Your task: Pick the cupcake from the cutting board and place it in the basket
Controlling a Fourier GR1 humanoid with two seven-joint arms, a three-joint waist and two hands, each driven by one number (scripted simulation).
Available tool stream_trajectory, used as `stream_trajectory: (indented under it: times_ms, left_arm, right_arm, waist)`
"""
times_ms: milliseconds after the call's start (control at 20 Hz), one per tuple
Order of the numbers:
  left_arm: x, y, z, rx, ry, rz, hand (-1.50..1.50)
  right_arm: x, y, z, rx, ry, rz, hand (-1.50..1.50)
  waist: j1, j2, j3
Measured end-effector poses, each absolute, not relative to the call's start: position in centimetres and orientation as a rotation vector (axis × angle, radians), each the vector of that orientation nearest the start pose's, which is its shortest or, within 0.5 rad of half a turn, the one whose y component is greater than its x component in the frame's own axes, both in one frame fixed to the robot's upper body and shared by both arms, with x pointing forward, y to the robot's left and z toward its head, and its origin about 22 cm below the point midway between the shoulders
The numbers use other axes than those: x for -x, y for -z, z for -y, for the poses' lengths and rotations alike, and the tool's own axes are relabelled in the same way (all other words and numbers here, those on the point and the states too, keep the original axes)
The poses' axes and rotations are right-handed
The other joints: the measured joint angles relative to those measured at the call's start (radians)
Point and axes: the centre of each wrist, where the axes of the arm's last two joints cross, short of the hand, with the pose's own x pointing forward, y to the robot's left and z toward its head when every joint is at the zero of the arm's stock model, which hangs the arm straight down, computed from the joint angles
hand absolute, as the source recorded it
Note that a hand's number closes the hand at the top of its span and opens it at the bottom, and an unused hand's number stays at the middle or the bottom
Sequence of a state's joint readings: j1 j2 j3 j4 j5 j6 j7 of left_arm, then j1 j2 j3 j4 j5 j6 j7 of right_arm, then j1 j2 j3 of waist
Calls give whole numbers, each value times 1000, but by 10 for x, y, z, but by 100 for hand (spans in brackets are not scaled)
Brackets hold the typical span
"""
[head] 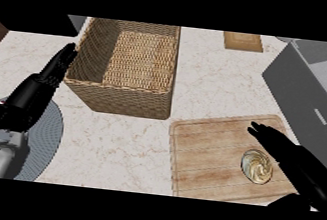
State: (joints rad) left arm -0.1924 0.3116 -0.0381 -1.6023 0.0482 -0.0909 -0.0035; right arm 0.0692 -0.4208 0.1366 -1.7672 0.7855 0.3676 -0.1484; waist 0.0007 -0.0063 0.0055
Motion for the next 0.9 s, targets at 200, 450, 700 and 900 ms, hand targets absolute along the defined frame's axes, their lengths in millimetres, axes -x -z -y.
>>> stream_trajectory:
  times_ms: [200,450,700,900]
  left_arm:
    - [-283,-72,-266,-69,375,1767,0]
    - [-282,-71,-264,-81,379,1774,0]
    - [-282,-73,-269,-61,372,1763,0]
    - [-285,-73,-265,-64,378,1765,0]
  right_arm:
    - [-225,-43,279,515,-1333,1364,-150]
    - [-234,-29,284,534,-1342,1318,-150]
    - [-238,-18,280,525,-1349,1291,-150]
    - [-240,-8,277,494,-1374,1268,-150]
  waist:
    - [0,-1,1]
    - [1,-1,2]
    - [0,0,0]
    - [0,-1,1]
